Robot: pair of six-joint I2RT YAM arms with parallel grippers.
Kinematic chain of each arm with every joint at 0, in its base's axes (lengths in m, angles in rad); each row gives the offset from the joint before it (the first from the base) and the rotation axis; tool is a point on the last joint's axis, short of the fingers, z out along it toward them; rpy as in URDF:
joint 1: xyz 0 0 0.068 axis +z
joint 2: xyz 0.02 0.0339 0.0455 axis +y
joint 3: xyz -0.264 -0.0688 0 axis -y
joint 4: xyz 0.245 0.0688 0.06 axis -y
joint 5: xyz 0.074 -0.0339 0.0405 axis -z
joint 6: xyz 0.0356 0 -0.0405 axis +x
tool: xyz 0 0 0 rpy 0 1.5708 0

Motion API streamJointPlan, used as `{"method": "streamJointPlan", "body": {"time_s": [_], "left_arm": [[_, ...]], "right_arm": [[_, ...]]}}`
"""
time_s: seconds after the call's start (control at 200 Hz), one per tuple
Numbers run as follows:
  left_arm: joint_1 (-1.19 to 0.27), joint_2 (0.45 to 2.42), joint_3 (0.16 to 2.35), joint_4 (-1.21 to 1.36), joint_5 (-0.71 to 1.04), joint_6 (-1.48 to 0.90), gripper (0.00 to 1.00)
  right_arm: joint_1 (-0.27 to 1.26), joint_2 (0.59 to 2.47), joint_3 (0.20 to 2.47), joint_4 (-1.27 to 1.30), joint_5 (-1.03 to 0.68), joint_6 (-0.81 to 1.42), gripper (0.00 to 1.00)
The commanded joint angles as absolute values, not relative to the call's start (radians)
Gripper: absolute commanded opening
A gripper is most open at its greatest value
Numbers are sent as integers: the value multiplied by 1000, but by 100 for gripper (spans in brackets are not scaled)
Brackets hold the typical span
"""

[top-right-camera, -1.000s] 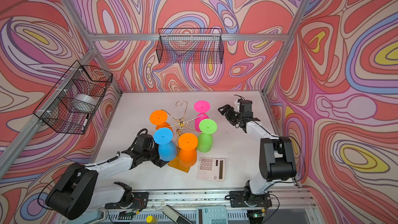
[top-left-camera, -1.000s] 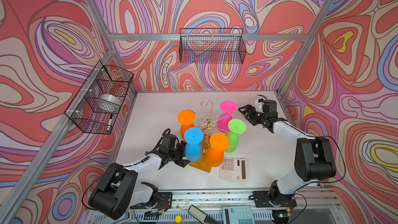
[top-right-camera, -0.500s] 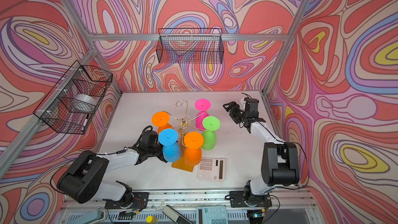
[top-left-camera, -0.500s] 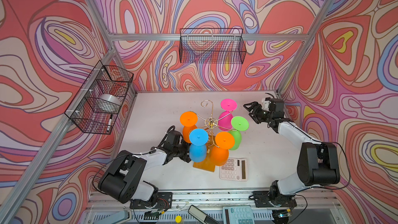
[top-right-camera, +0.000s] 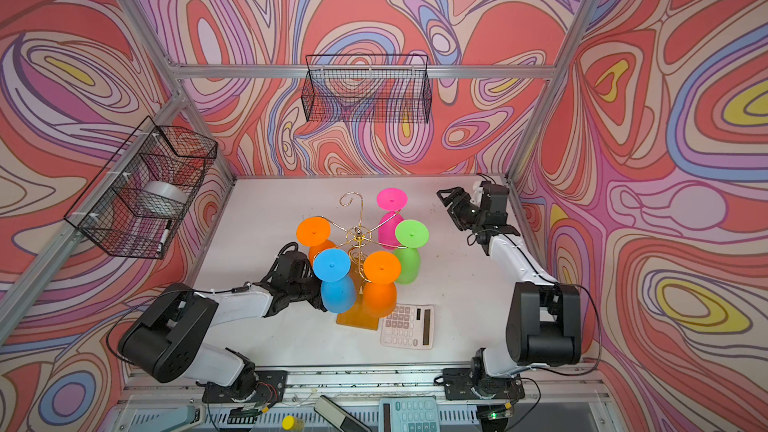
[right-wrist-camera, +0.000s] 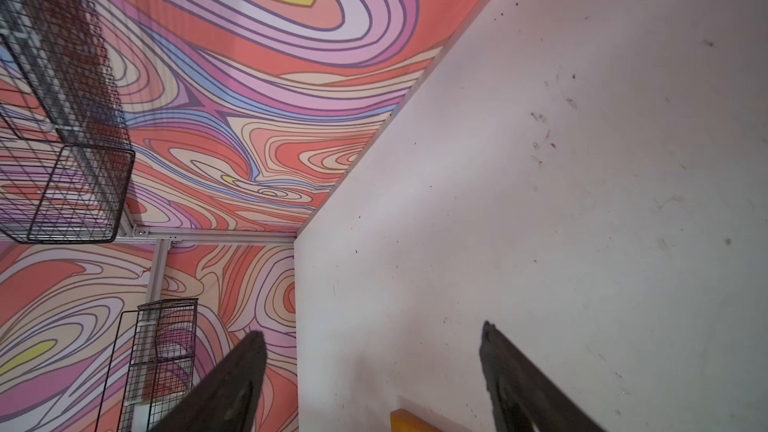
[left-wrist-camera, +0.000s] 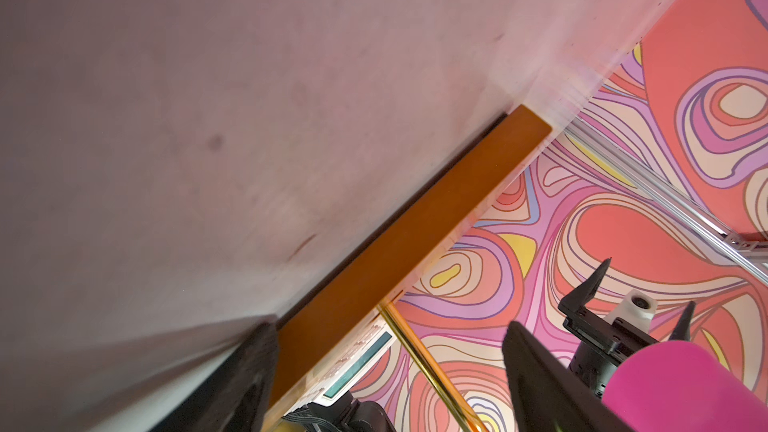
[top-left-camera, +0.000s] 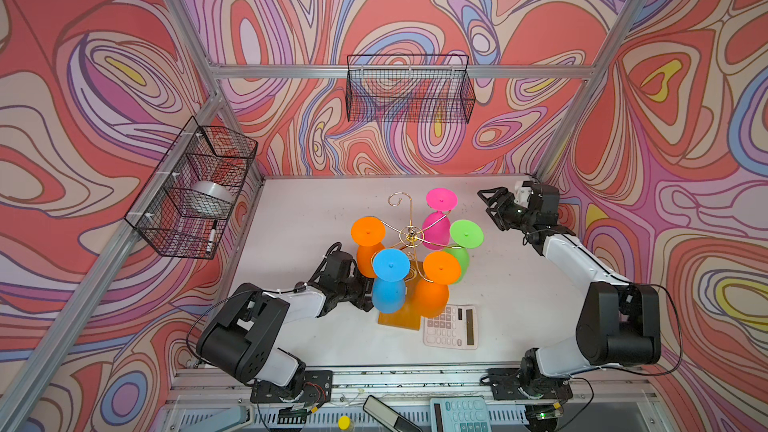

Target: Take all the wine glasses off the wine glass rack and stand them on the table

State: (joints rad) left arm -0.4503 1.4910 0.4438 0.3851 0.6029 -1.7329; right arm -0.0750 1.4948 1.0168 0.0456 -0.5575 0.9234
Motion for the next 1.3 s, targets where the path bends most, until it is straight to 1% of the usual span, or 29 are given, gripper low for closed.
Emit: {"method": "streamJointPlan", "body": {"time_s": [0.0, 0.235, 0.501, 0.656, 0.681, 0.856, 0.957, 1.032, 1.142, 1.292], "left_arm": [[-460, 1525, 472, 433, 624, -1755, 84], [-470, 1586, 491, 508, 615, -1777, 83], [-491, 1680, 505, 658, 580, -1835, 81], [-492, 1737, 504, 741, 558, -1863, 80], [-493, 1744, 541, 751, 554, -1865, 80], [-492, 1783, 558, 804, 527, -1875, 78], [-487, 1814, 568, 844, 528, -1880, 78], [-474, 1832, 574, 874, 532, -1873, 75], [-439, 1804, 589, 826, 538, -1811, 73], [-365, 1680, 631, 558, 552, -1594, 72]], "right_arm": [[-81, 1468, 1040, 83, -557, 941, 85], [-81, 1462, 1045, 144, -591, 995, 85], [-82, 1453, 1072, 136, -597, 999, 85], [-83, 1452, 1077, 124, -589, 984, 85], [-82, 1451, 1077, 122, -589, 982, 85], [-81, 1450, 1078, 111, -585, 959, 85], [-82, 1451, 1095, 110, -606, 932, 84], [-82, 1450, 1110, 104, -620, 916, 84], [-81, 1447, 1121, 91, -626, 899, 83], [-81, 1453, 1115, 90, -626, 893, 83]]}}
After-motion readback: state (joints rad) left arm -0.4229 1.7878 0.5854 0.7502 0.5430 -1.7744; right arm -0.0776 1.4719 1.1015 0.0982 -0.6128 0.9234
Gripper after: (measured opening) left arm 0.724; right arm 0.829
